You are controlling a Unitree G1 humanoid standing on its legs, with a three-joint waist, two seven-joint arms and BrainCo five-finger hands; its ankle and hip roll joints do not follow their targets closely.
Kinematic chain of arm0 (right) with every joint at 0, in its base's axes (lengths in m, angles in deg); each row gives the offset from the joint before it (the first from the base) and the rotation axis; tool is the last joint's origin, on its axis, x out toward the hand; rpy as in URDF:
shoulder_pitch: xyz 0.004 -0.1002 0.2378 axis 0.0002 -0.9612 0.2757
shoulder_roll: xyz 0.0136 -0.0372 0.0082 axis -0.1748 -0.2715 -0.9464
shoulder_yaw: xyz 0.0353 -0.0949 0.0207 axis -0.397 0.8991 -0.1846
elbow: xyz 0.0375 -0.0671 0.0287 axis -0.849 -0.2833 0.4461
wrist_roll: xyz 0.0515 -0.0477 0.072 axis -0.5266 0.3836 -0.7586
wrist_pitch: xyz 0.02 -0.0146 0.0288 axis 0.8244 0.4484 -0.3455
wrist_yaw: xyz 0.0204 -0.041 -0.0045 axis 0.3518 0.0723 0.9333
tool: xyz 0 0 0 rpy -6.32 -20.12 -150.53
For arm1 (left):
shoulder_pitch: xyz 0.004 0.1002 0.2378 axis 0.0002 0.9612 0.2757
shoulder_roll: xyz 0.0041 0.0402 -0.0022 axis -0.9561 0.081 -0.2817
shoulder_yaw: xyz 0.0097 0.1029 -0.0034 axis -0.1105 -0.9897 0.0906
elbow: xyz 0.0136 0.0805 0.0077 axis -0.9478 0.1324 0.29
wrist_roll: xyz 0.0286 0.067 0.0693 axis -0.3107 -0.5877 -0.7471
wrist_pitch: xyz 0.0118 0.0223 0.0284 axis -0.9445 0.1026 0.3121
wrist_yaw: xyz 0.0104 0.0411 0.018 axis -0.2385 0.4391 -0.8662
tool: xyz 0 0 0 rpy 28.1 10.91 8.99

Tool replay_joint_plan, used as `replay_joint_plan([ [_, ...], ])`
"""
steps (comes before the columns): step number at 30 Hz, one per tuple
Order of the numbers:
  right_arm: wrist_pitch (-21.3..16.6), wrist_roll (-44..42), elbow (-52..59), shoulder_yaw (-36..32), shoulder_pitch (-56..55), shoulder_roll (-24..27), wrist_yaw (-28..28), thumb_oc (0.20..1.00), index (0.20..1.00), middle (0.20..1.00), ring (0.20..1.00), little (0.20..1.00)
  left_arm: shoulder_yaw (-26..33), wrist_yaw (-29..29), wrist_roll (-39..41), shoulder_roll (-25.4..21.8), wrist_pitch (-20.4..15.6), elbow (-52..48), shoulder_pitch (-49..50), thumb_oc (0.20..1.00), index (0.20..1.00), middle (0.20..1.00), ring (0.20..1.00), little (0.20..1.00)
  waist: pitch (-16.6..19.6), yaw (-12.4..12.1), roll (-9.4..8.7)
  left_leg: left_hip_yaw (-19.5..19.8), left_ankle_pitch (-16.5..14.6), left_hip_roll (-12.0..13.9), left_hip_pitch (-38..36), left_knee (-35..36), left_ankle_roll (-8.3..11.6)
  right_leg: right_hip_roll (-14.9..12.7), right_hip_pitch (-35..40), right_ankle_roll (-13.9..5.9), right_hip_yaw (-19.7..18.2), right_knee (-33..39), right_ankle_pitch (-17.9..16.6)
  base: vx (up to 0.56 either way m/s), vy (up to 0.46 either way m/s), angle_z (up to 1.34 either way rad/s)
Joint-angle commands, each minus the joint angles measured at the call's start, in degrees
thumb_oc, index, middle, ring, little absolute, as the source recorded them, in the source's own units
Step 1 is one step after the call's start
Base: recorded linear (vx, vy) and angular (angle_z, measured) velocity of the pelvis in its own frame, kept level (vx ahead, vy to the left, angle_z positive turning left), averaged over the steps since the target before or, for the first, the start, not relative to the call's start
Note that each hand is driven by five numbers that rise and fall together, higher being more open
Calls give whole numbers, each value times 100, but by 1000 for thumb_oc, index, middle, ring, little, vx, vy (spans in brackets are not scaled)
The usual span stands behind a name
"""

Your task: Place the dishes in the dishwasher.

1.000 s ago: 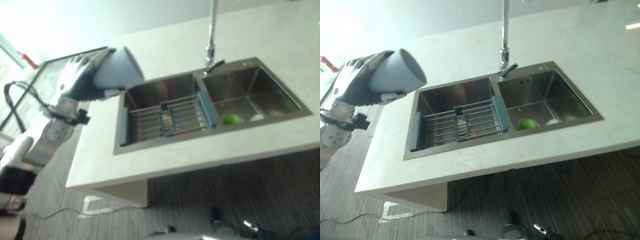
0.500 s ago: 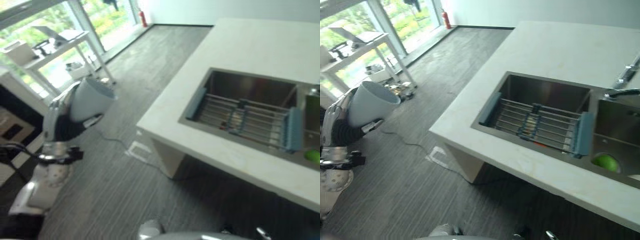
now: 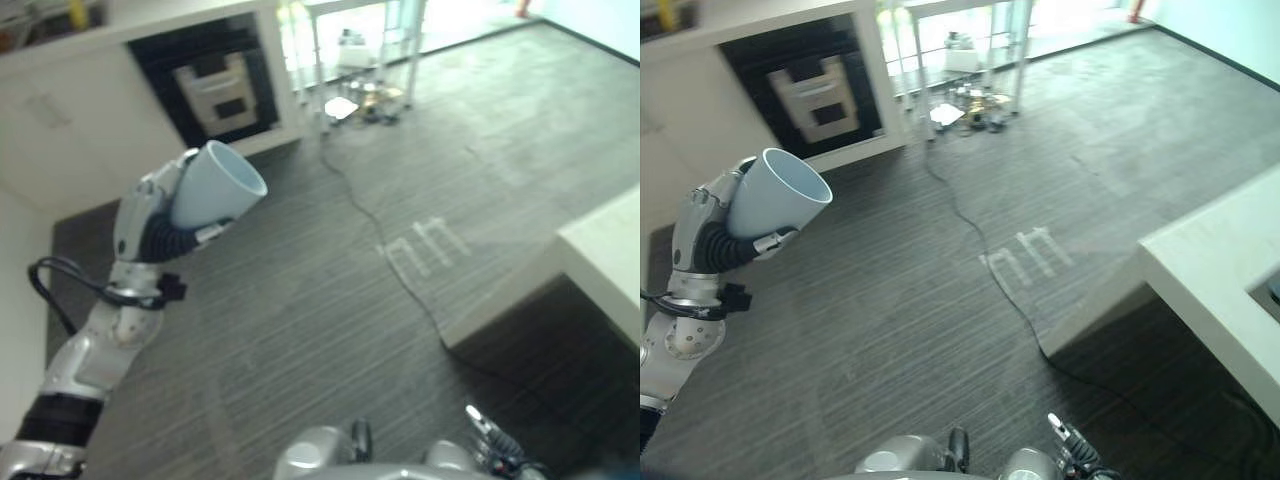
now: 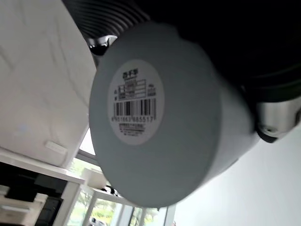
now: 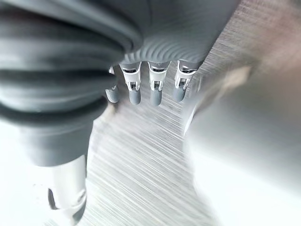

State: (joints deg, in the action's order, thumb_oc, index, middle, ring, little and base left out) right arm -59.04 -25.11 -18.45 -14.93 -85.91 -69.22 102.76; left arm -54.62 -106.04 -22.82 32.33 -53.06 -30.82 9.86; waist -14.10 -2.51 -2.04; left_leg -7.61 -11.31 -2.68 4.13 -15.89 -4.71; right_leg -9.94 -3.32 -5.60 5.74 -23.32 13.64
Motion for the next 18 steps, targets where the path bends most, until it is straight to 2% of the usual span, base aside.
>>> replay_joint_plan([
  [1,59,-305,-290,54,-129,422,280,1000,1000,1000,1000,1000,-113,245,359,-28,-215,-242,-619,200,200,200,200,200,327,497,383,929,247,-37,-695,1138,151,305,419,-176,-228,1523,-785,63,-170,210],
  [2,78,-149,-392,83,-111,467,379,1000,1000,1000,1000,1000,-160,325,413,-80,-186,-179,-728,200,200,200,200,200,327,553,396,1003,293,-39,-735,1211,182,332,377,-228,-416,1654,-920,80,-185,149],
  [4,128,81,-583,138,10,523,453,1000,1000,1000,1000,1000,-157,449,568,-254,-202,-88,-836,200,200,200,200,200,294,565,433,942,342,69,-779,1249,247,372,299,-265,-463,1608,-947,70,-216,74],
  [8,162,321,-841,296,255,612,564,1000,1000,1000,1000,1000,-217,642,612,-198,119,-339,-832,200,200,200,200,200,346,404,428,818,387,282,-740,1174,417,439,461,-145,-152,1789,-870,56,-228,41],
  [11,149,149,-822,404,375,703,486,1000,1000,1000,1000,1000,-203,820,692,-181,319,-649,-790,200,200,200,200,200,358,322,457,661,471,501,-642,1075,622,497,645,-30,72,2001,-823,42,-177,63],
  [14,190,-14,-749,367,428,803,437,1000,1000,1000,1000,1000,-149,955,832,-174,320,-772,-780,200,200,200,200,200,387,336,487,387,583,675,-597,1063,766,479,756,12,337,2194,-854,3,-65,64],
  [16,182,-110,-783,250,401,851,431,1000,1000,1000,1000,1000,-148,1093,898,-121,187,-798,-826,200,200,200,200,200,426,407,515,-20,680,787,-628,1142,833,424,813,-1,591,2336,-911,-12,-1,57],
  [18,150,-90,-835,167,333,839,491,1000,1000,1000,1000,1000,-169,1236,919,-48,106,-795,-881,200,200,200,200,200,458,480,541,-290,708,770,-672,1222,843,369,838,-29,784,2400,-965,-10,32,80],
])
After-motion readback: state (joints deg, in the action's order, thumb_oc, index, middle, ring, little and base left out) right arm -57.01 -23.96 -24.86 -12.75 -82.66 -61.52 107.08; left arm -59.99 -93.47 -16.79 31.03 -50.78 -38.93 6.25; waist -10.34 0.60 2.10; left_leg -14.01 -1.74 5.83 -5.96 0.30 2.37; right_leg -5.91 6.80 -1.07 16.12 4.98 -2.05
